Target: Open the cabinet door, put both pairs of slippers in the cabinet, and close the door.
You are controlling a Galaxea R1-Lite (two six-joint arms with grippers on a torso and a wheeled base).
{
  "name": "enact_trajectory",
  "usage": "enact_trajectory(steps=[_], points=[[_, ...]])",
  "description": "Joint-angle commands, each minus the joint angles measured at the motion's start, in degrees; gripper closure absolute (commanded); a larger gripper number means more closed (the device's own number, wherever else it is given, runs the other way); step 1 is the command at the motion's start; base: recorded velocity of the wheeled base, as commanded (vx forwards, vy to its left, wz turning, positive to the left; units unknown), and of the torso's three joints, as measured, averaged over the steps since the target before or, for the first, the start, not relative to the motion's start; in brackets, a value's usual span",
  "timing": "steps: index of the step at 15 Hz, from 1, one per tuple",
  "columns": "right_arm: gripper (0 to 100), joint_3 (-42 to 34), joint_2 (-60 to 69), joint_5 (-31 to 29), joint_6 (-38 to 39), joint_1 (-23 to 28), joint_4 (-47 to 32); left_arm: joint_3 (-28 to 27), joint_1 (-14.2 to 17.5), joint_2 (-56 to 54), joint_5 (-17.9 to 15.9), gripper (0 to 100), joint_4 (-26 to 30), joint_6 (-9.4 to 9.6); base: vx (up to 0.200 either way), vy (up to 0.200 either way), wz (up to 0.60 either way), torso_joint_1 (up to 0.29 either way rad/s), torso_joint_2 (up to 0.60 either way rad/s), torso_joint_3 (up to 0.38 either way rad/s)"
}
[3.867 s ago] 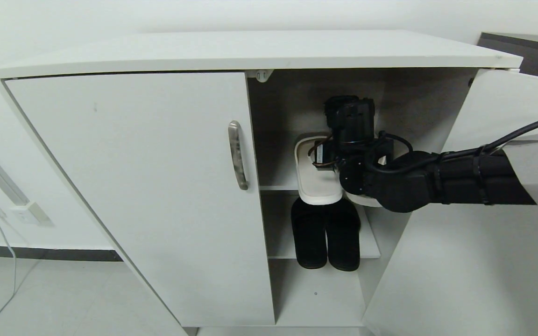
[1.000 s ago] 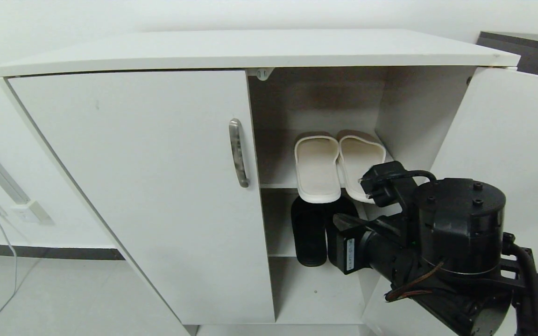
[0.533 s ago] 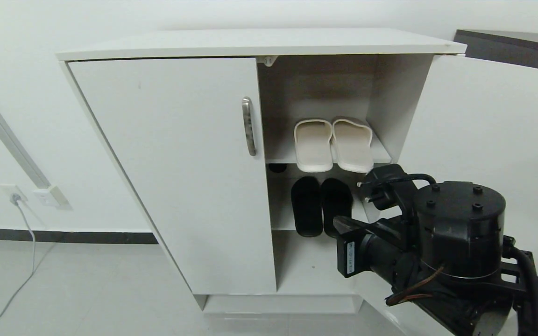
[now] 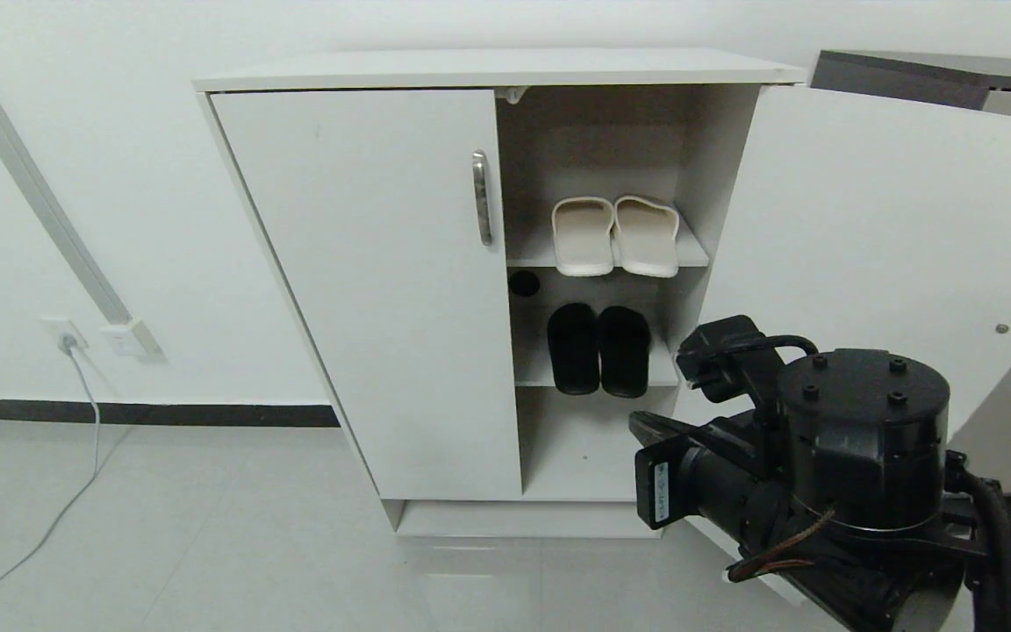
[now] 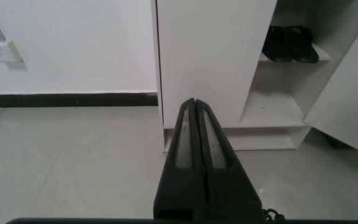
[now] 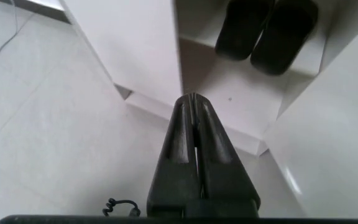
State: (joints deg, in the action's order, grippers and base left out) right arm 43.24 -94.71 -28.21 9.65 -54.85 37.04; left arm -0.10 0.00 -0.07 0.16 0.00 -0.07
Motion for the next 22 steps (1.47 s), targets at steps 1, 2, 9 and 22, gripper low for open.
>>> enact_trajectory(steps=[1, 2, 9, 22], points=[[100, -0.53, -0.21, 0.00, -0.43, 0.18, 0.05, 0.01, 0.00, 0.07, 0.02, 100, -0.09, -0.01, 0.000, 0.000, 0.00, 0.000, 0.00, 0.000], [100, -0.70, -0.21, 0.00, -0.51, 0.27, 0.05, 0.01, 0.00, 0.07, 0.02, 100, 0.00, -0.01, 0.000, 0.000, 0.00, 0.000, 0.00, 0.000], [100, -1.32, -0.30, 0.08, -0.60, 0.35, 0.76, 0.01, 0.00, 0.07, 0.02, 100, -0.09, -0.01, 0.000, 0.000, 0.00, 0.000, 0.00, 0.000], [100, -2.72, -1.00, -0.09, -1.66, 0.88, 3.66, 0.01, 0.09, 0.07, 0.02, 100, 0.00, -0.01, 0.000, 0.000, 0.00, 0.000, 0.00, -0.002]])
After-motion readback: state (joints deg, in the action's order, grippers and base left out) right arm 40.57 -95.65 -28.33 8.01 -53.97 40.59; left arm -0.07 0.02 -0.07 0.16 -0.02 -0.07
